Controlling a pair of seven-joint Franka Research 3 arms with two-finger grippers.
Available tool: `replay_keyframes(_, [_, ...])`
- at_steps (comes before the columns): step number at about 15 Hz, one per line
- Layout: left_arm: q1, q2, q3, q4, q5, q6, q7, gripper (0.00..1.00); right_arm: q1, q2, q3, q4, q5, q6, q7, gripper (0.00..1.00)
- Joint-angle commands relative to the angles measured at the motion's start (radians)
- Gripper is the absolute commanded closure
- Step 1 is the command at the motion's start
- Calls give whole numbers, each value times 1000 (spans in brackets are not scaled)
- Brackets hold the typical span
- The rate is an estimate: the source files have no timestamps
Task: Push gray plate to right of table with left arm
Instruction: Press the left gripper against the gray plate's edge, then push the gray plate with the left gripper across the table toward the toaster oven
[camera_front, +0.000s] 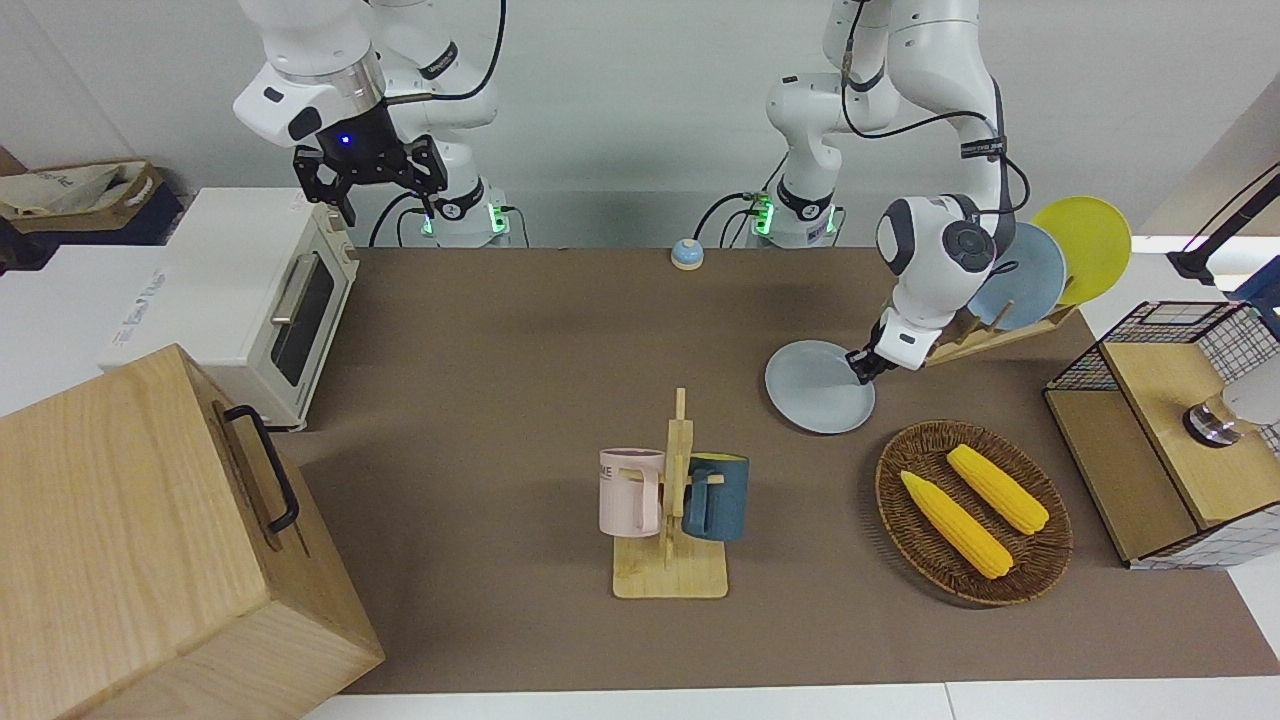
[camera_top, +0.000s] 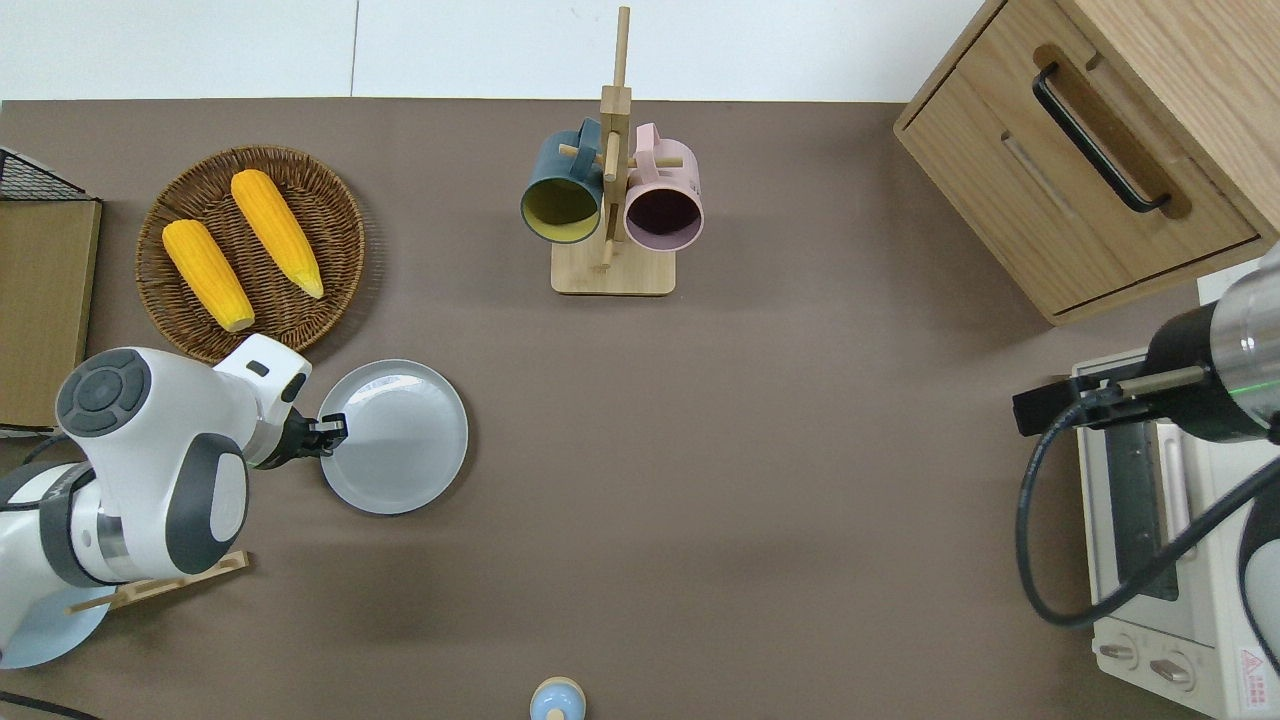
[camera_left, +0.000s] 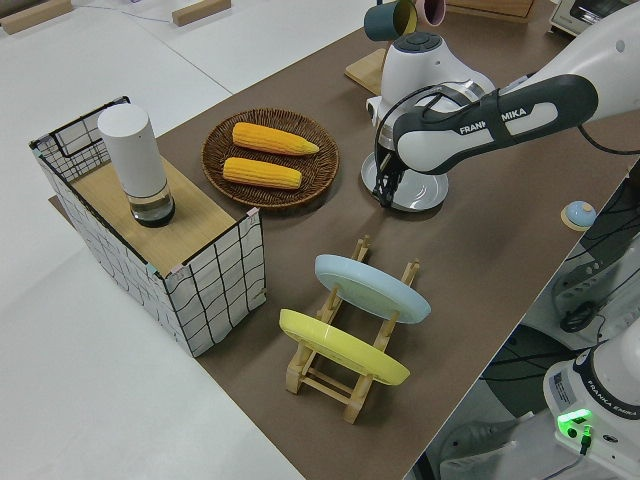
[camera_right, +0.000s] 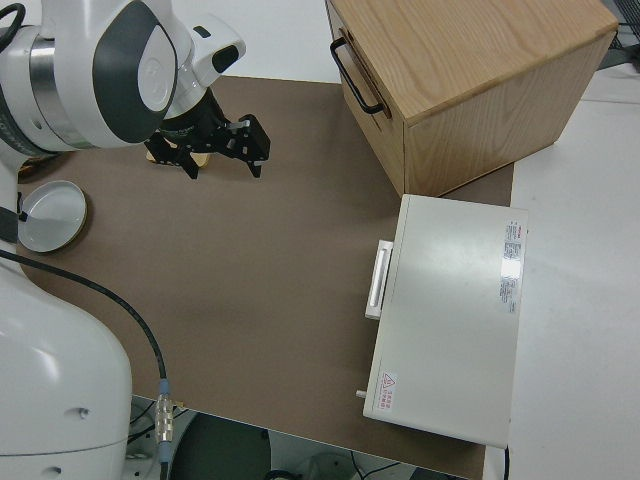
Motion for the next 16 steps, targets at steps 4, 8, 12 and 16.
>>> replay_keyframes(4, [-8,9,5,-11,-6,21,-11,1000,-20,-3,15,9,6,-16,13,17])
replay_keyframes(8, [-19,16,-4,17,-1,9,-80,1000,-20,-3,15,9,6,-16,13,17])
replay_keyframes(12, [-19,21,-23,29,7,5,-114,1000,-20,-3,15,9,6,-16,13,17])
replay_keyframes(16, [-39,24,-52,32,7,-6,-184,1000,-20,-3,15,9,6,-16,13,17])
